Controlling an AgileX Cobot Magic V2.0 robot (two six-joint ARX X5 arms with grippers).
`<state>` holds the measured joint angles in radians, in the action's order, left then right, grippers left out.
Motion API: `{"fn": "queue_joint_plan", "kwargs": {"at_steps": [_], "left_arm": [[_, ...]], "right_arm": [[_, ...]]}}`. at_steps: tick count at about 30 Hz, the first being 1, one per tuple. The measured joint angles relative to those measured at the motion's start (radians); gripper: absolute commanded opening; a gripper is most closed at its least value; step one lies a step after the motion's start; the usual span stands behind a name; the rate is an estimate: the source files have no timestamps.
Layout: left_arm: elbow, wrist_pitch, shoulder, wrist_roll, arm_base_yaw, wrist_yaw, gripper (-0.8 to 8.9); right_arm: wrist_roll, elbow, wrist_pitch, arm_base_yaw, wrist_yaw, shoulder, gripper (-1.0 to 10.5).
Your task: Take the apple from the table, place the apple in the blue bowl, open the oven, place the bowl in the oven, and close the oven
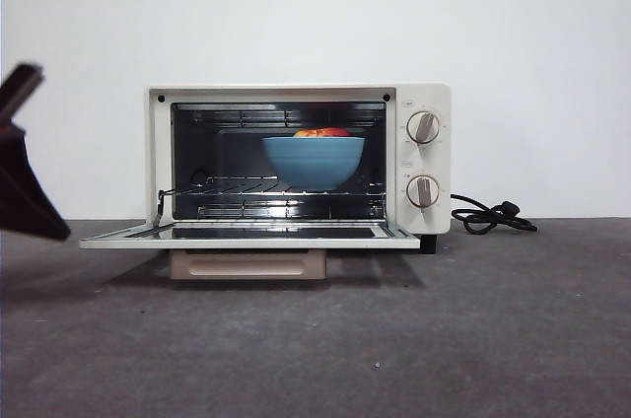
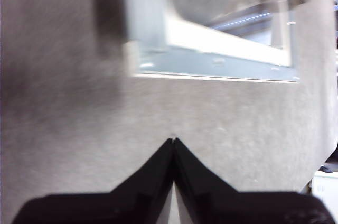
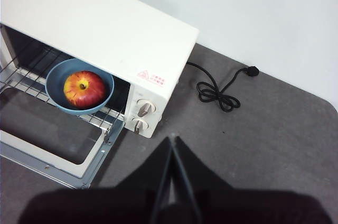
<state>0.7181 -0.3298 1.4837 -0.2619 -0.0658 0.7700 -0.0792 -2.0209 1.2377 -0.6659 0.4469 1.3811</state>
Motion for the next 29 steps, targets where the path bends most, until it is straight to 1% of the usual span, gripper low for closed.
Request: {"fn": "queue_joint_plan", "kwargs": {"at_steps": [1,7,10,11,14,17,20,26,29], "left_arm": [[0.0,0.009,0.014,-0.005,0.0,0.002,-0.08],[0.0,0.087,0.062,-0.064,0.0,0.007,-0.08],[0.0,0.127,0.076,-0.105,0.0,0.007,-0.08],[0.0,0.138,0.082,-0.12,0.0,0.006,-0.08],[0.0,0.144,0.096,-0.145,0.0,0.002,-0.08],[0.0,0.151,0.111,-0.162,0.0,-0.012,-0.08],[0.0,0.183,0.126,-0.188,0.0,-0.016,-0.08],[0.0,0.258,0.171,-0.275,0.0,-0.016,-0.08],[0.005,0.27,0.192,-0.311,0.0,-0.016,-0.08]], "right_arm": [[0.0,0.037,-0.019,0.0,0.0,-0.022,-0.2],[0.002,0.416,-0.196,0.013,-0.005,-0.233,-0.1],[0.017,0.603,-0.275,0.029,-0.047,-0.331,-0.1],[0.029,0.668,-0.298,0.033,-0.074,-0.366,-0.1],[0.064,0.781,-0.328,0.033,-0.107,-0.439,-0.1],[0.097,0.831,-0.338,0.033,-0.109,-0.497,-0.1],[0.118,0.834,-0.333,0.033,-0.122,-0.534,-0.1],[0.154,0.834,-0.322,0.033,-0.141,-0.568,-0.1],[0.167,0.835,-0.311,0.033,-0.142,-0.571,-0.1]]}}
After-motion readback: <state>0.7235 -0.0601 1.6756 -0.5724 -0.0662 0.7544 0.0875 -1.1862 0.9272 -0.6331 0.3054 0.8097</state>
